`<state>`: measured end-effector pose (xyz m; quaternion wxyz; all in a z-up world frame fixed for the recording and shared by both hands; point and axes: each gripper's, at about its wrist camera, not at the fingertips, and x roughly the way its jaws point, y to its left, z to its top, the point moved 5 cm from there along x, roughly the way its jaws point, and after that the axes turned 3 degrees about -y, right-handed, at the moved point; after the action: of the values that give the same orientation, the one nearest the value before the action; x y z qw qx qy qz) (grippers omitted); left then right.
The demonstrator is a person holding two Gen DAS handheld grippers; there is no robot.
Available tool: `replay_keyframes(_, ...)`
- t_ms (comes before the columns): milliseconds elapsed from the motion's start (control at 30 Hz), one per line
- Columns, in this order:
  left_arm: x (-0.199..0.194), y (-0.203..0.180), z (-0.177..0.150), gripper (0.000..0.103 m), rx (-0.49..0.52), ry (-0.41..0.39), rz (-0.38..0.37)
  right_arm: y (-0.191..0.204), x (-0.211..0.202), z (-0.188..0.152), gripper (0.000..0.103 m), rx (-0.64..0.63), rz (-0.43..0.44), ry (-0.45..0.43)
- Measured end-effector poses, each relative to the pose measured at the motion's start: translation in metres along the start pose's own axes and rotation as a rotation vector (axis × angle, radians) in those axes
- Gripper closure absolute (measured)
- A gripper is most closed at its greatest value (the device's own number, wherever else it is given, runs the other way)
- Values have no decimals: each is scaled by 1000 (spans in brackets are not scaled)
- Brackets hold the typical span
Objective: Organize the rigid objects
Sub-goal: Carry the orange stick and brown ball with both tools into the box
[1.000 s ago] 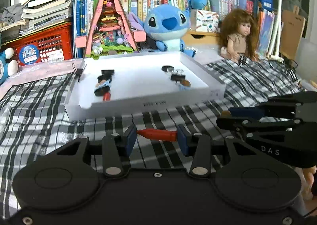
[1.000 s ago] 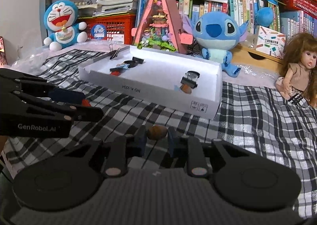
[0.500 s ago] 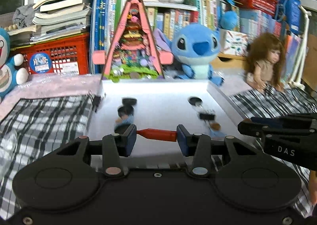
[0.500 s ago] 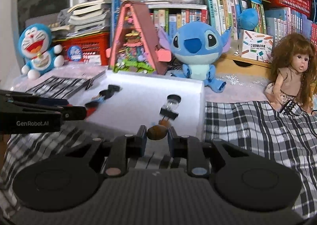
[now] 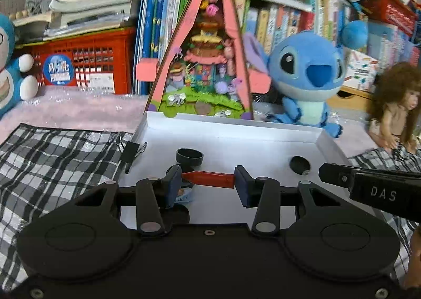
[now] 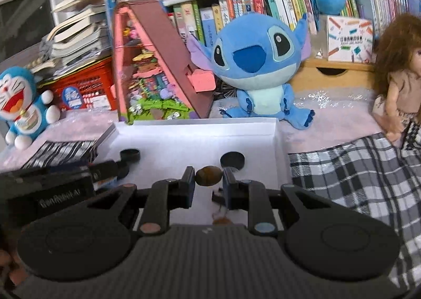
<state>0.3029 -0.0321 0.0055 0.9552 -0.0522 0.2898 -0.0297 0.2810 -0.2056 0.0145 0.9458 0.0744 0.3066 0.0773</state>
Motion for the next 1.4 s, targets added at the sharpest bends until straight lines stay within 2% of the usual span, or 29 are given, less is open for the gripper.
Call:
replay_keyframes(200,27,1,15,61,24,10,32,-9,32,6,76,57,-40,43)
replay_keyframes(467,60,8,37,61,0,26,48,-13,63,21,76,89,-73,78)
replay_keyframes(867,93,11,29,61,14,84,53,-12,99,22,76,104,-96,112)
replay_keyframes(1167,100,14,34,61,-9,106,55,-17,105,20,76,128,-101,89)
replay_keyframes(1400,105,10,31,61,22,117,81,-16,105,21,76,124,-98,88)
